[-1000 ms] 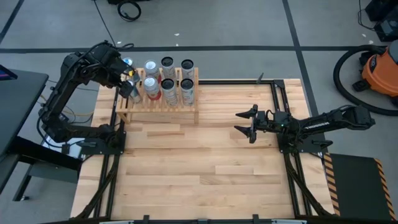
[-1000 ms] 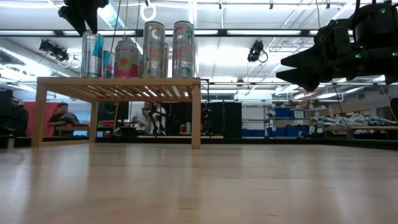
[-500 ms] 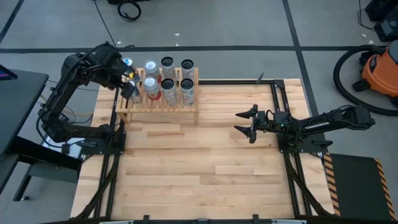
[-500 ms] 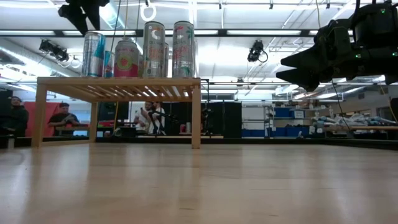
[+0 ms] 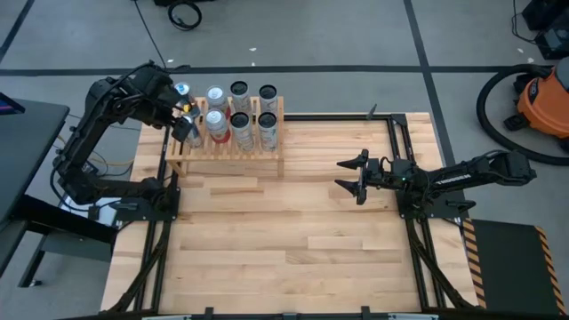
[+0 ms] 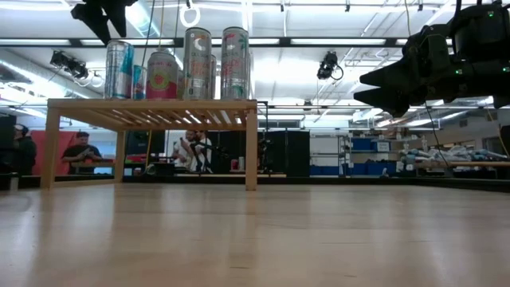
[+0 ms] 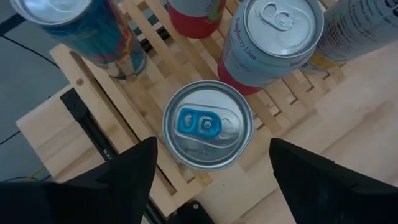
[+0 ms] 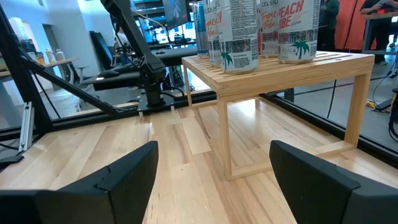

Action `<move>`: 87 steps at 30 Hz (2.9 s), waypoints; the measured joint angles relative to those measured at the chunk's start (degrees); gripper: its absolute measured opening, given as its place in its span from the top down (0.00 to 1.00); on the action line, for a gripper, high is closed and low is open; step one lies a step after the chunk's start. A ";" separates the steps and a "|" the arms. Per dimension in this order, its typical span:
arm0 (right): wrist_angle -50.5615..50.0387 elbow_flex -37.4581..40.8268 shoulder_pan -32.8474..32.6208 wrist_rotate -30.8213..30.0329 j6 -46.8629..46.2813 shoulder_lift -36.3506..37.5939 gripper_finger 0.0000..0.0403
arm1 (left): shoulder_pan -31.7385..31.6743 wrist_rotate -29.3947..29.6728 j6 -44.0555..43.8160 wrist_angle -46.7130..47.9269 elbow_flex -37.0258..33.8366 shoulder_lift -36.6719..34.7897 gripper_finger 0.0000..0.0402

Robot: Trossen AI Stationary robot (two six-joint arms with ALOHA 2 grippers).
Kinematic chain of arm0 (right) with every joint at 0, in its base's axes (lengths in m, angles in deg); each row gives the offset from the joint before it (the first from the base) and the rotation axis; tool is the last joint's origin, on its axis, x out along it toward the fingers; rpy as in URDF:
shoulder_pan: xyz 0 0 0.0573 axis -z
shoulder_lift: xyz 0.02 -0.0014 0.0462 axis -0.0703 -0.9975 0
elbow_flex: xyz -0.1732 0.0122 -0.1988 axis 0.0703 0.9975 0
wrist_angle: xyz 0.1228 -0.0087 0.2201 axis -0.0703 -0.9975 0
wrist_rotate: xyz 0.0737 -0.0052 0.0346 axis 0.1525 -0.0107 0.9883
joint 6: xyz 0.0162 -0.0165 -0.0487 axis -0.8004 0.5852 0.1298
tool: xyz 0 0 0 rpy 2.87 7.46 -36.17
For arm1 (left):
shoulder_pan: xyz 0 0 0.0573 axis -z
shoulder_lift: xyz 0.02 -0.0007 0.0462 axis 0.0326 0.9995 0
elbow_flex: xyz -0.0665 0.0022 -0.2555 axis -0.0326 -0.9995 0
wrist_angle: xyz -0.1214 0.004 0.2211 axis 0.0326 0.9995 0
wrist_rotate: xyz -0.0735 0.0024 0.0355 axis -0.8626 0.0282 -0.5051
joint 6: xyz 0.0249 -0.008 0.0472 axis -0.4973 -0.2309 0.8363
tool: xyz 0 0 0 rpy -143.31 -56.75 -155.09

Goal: Place canned beverage on shelf
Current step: Adjust the blue soda can

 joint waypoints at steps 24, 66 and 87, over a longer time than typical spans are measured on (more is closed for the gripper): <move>0.00 0.00 0.00 0.00 0.00 -0.01 0.21 | 0.98 1.05 -3.21 0.01 -1.49 -0.30 0.22; 0.00 -0.01 0.00 0.00 -0.01 -0.01 0.21 | -0.18 5.46 -1.39 -0.02 -5.22 -0.31 0.22; 0.00 0.00 0.00 0.00 -0.01 0.00 0.21 | -0.78 9.58 0.04 0.02 -5.20 -2.09 0.22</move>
